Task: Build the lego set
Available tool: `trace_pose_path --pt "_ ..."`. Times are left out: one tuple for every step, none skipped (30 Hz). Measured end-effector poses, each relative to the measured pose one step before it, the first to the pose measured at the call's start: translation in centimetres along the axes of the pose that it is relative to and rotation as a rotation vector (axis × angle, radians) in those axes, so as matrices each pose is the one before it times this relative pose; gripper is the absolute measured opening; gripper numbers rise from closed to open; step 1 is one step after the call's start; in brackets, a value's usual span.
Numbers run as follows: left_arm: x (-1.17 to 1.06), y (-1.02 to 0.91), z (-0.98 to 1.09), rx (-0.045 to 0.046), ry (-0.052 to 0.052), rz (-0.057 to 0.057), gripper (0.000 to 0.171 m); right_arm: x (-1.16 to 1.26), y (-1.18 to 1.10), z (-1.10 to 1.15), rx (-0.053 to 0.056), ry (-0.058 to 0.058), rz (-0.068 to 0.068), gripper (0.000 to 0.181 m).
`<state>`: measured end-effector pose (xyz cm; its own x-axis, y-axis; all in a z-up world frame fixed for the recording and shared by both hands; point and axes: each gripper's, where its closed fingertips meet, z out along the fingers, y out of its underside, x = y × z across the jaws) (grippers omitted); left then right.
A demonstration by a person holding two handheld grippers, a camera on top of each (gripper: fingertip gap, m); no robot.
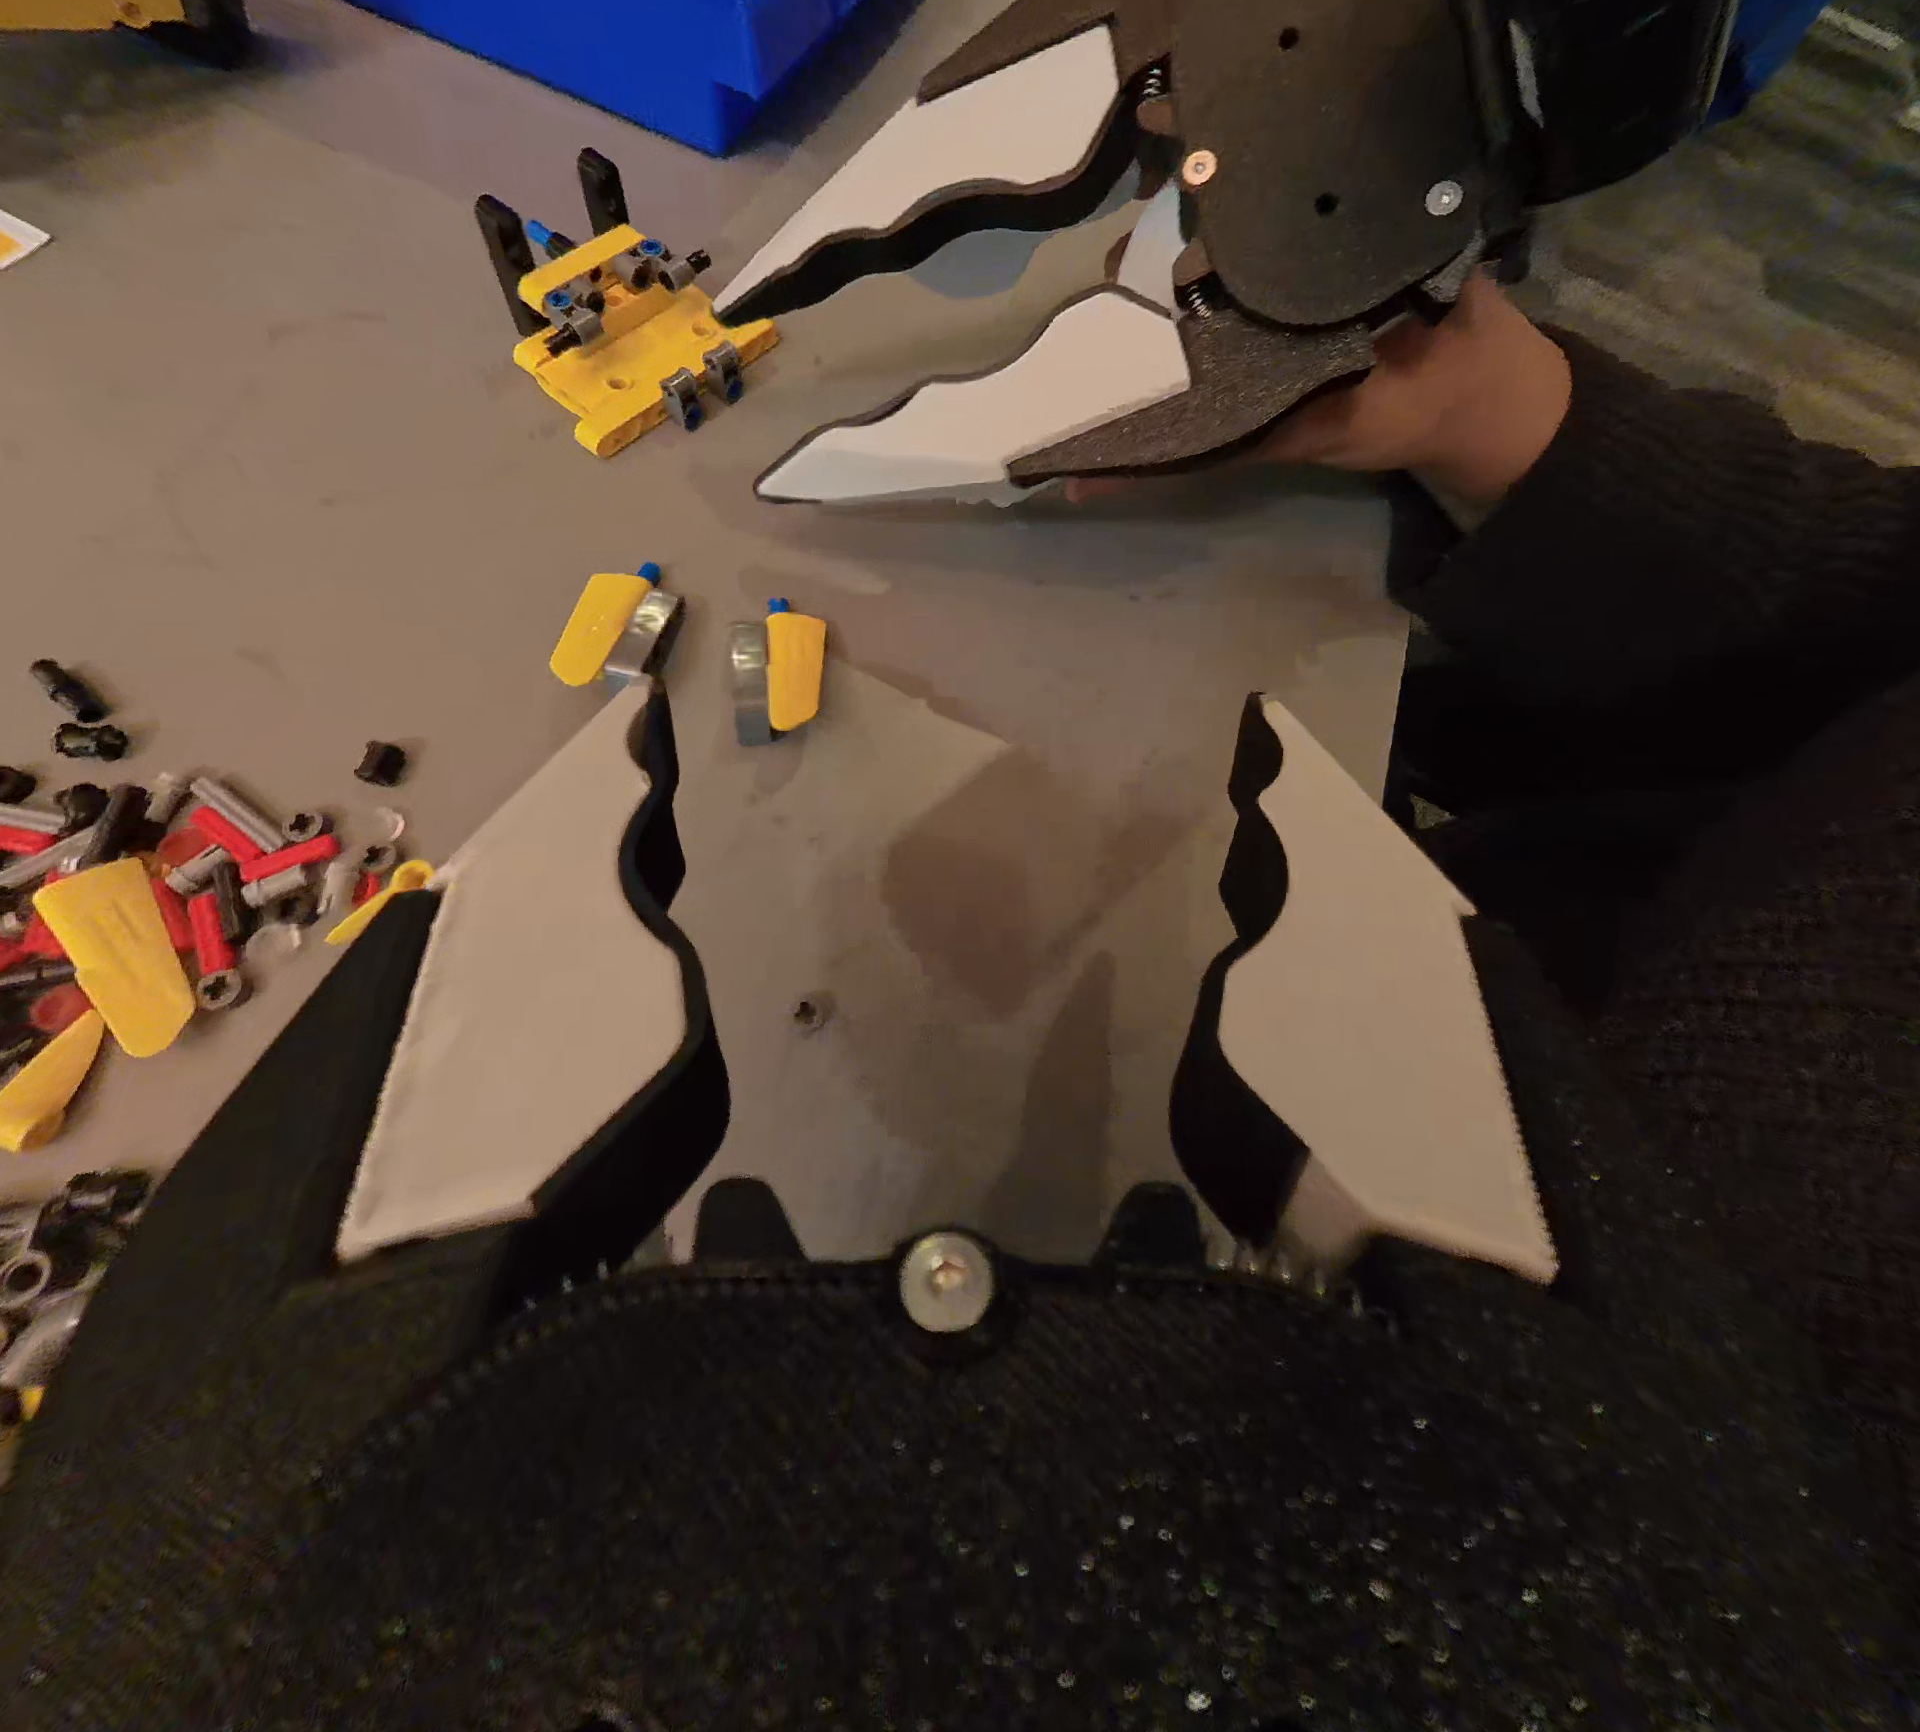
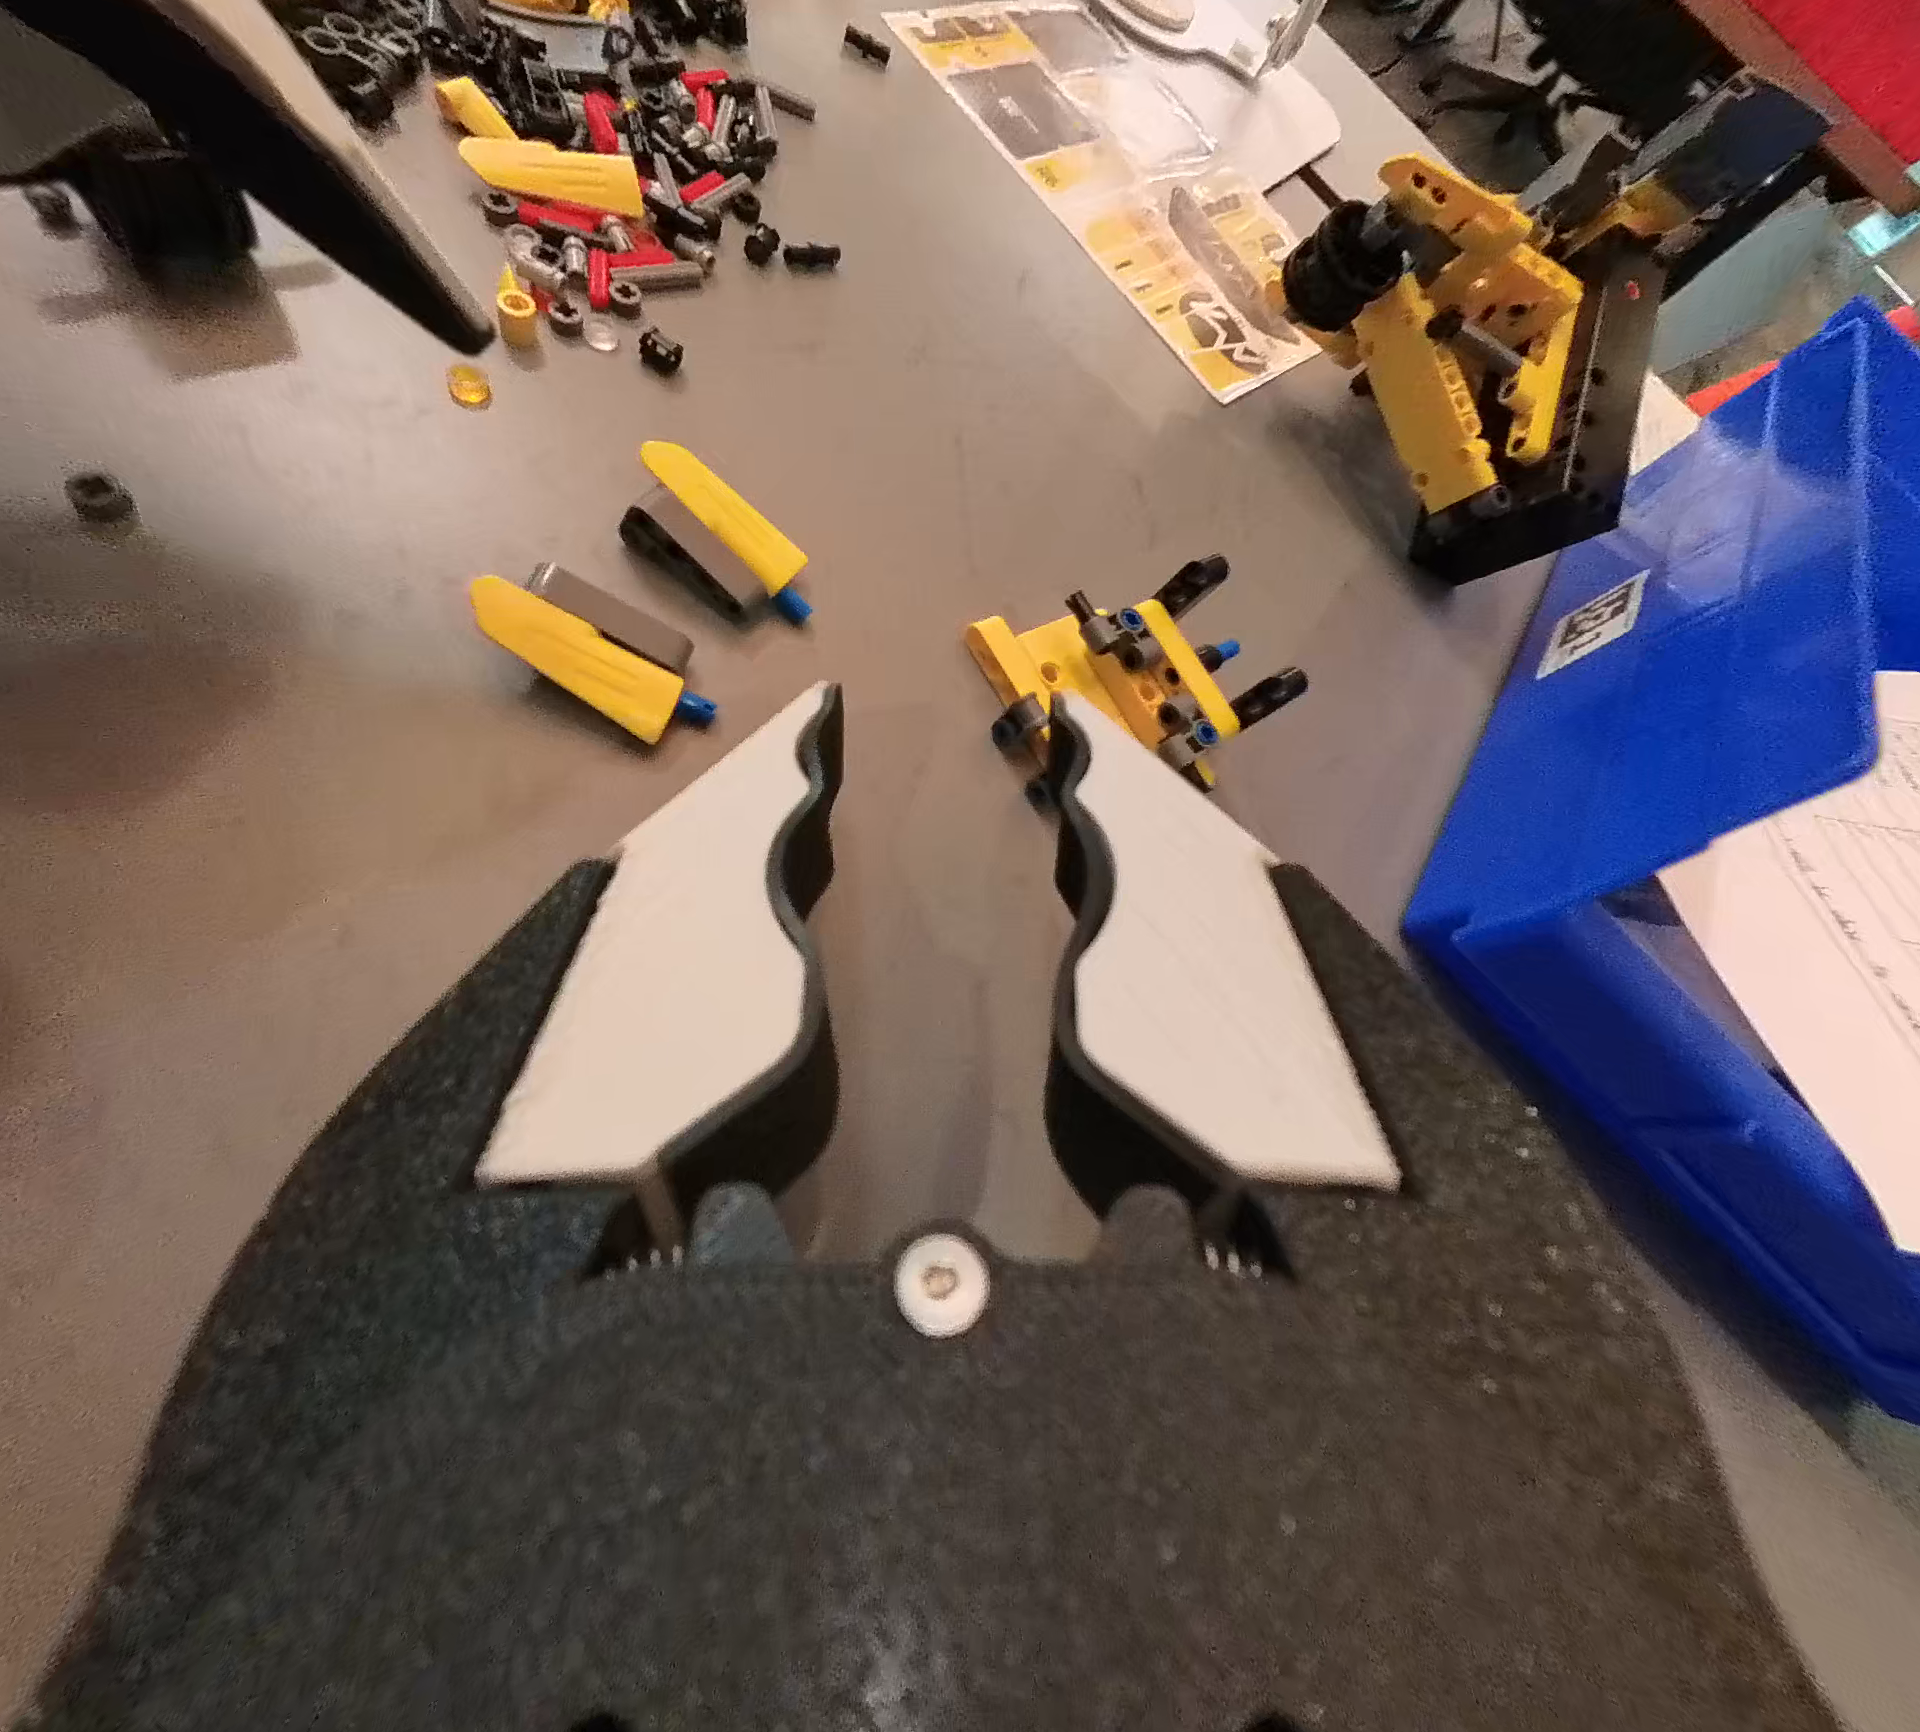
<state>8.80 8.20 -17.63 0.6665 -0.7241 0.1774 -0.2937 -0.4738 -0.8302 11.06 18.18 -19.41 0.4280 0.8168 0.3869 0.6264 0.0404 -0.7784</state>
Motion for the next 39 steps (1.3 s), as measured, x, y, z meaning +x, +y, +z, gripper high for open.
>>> trace_pose_path --pt "-0.281 0.089 -0.249 0.00332 -0.0030 -0.0072 0.104 0.037 -0.071 -0.068 0.0065 -0.0020 0.0055 0.039" --pt "-0.313 0.098 -0.265 0.00286 -0.0044 -0.0078 0.103 0.028 -0.023 -0.019 0.0025 -0.0040 0.0074 0.039" --pt "-0.343 0.047 -0.271 0.00438 -0.0057 -0.0076 0.102 -0.021 0.018 0.021 -0.0006 -0.0093 0.0079 0.039" --pt "-0.356 0.003 -0.291 0.00727 -0.0060 -0.0071 0.101 -0.051 0.018 0.037 -0.0016 -0.0120 0.0080 0.039" --pt "-0.353 -0.030 -0.297 0.00796 -0.0052 -0.0077 0.100 -0.071 -0.025 0.023 0.0017 -0.0133 0.0064 0.039" --pt "-0.344 -0.031 -0.272 0.00719 -0.0046 -0.0086 0.098 -0.085 -0.120 0.002 0.0080 -0.0143 0.0036 0.039" --pt "-0.355 -0.062 -0.268 0.00734 -0.0051 -0.0077 0.097 -0.155 -0.187 -0.043 0.0136 -0.0183 0.0009 0.039" --pt "-0.367 -0.075 -0.267 0.00765 -0.0072 -0.0062 0.096 -0.202 -0.248 -0.068 0.0173 -0.0225 -0.0005 0.039" --pt "-0.410 -0.048 -0.251 0.00526 -0.0103 -0.0048 0.095 -0.249 -0.270 -0.094 0.0192 -0.0255 -0.0008 0.040" --pt "-0.441 -0.007 -0.279 0.00224 -0.0141 -0.0031 0.095 -0.321 -0.269 -0.106 0.0199 -0.0298 -0.0024 0.040" --pt "-0.438 0.048 -0.306 0.00036 -0.0153 -0.0012 0.095 -0.410 -0.238 -0.090 0.0175 -0.0339 -0.0046 0.040" --pt "-0.455 0.101 -0.320 -0.00081 -0.0150 -0.0018 0.095 -0.487 -0.172 -0.082 0.0124 -0.0369 -0.0065 0.041" --pt "-0.444 0.130 -0.317 -0.00045 -0.0140 -0.0041 0.095 -0.449 -0.081 -0.026 0.0059 -0.0332 -0.0066 0.041" --pt "-0.397 0.157 -0.316 0.00037 -0.0103 -0.0053 0.095 -0.363 -0.009 0.023 0.0006 -0.0258 -0.0056 0.043" --pt "-0.391 0.173 -0.296 -0.00037 -0.0093 -0.0070 0.095 -0.317 0.029 0.061 -0.0032 -0.0219 -0.0054 0.044" --pt "-0.358 0.194 -0.273 -0.00066 -0.0084 -0.0048 0.095 -0.331 0.019 0.057 -0.0026 -0.0217 -0.0069 0.045" --pt "-0.305 0.213 -0.266 -0.00175 -0.0055 0.0010 0.095 -0.231 -0.035 0.034 0.0017 -0.0145 -0.0073 0.045" --pt "-0.253 0.241 -0.250 -0.00371 -0.0043 0.0073 0.095 -0.155 -0.101 -0.005 0.0062 -0.0096 -0.0068 0.045" --pt "-0.255 0.332 -0.205 -0.01059 -0.0041 0.0104 0.093 -0.187 -0.165 -0.038 0.0106 -0.0109 -0.0070 0.045" --pt "-0.237 0.392 -0.153 -0.01603 -0.0029 0.0115 0.091 -0.215 -0.180 -0.066 0.0123 -0.0124 -0.0065 0.045" --pt "-0.213 0.473 -0.095 -0.02194 -0.0007 0.0128 0.089 -0.238 -0.151 -0.063 0.0104 -0.0143 -0.0063 0.045" --pt "-0.230 0.544 -0.025 -0.02711 -0.0017 0.0119 0.085 -0.365 -0.073 -0.027 0.0054 -0.0218 -0.0089 0.045" --pt "-0.274 0.518 0.044 -0.02701 -0.0069 0.0079 0.082 -0.436 0.012 0.049 -0.0020 -0.0263 -0.0108 0.046" --pt "-0.166 0.481 0.088 -0.02477 -0.0012 0.0074 0.082 -0.444 0.077 0.121 -0.0077 -0.0277 -0.0114 0.047" --pt "-0.102 0.385 0.110 -0.01906 0.0017 0.0004 0.081 -0.318 0.070 0.169 -0.0087 -0.0217 -0.0101 0.048" --pt "-0.040 0.308 0.133 -0.01521 0.0032 -0.0039 0.080 -0.176 0.059 0.199 -0.0082 -0.0140 -0.0073 0.048" --pt "0.010 0.258 0.158 -0.01241 0.0034 -0.0025 0.079 -0.082 0.072 0.221 -0.0097 -0.0102 -0.0043 0.048" --pt "0.040 0.223 0.138 -0.00955 0.0023 0.0009 0.077 -0.042 0.080 0.236 -0.0105 -0.0103 -0.0026 0.048" --pt "0.066 0.162 0.139 -0.00604 0.0013 0.0025 0.076 -0.071 0.075 0.237 -0.0102 -0.0132 -0.0025 0.048" --pt "0.102 0.128 0.105 -0.00415 0.0014 0.0017 0.074 -0.069 0.108 0.231 -0.0119 -0.0148 -0.0014 0.048" --pt "0.194 0.110 0.092 -0.00349 0.0070 0.0012 0.071 -0.021 0.140 0.246 -0.0142 -0.0146 0.0011 0.048" --pt "0.322 0.090 0.081 -0.00239 0.0141 0.0021 0.067 -0.047 0.209 0.263 -0.0181 -0.0171 0.0038 0.048" --pt "0.322 0.089 0.073 -0.00288 0.0140 0.0019 0.062 -0.102 0.256 0.264 -0.0221 -0.0207 0.0067 0.048" --pt "0.311 0.080 0.089 -0.00383 0.0134 0.0005 0.060 -0.085 0.293 0.270 -0.0241 -0.0198 0.0093 0.049" --pt "0.241 0.069 0.104 -0.00416 0.0087 -0.0001 0.059 -0.135 0.291 0.256 -0.0238 -0.0213 0.0114 0.049" --pt "0.175 0.048 0.097 -0.00358 0.0037 0.0017 0.058 -0.123 0.232 0.198 -0.0191 -0.0198 0.0107 0.048" --pt "0.128 0.020 0.081 -0.00172 0.0012 0.0028 0.057 -0.041 0.034 0.046 -0.0030 -0.0127 0.0111 0.045" --pt "0.107 0.020 0.083 -0.00275 0.0016 0.0026 0.055 0.126 -0.004 -0.025 0.0013 -0.0008 0.0116 0.040" --pt "0.091 -0.013 0.074 -0.00119 0.0010 0.0031 0.053 -0.016 -0.040 -0.035 0.0038 -0.0067 0.0071 0.035"
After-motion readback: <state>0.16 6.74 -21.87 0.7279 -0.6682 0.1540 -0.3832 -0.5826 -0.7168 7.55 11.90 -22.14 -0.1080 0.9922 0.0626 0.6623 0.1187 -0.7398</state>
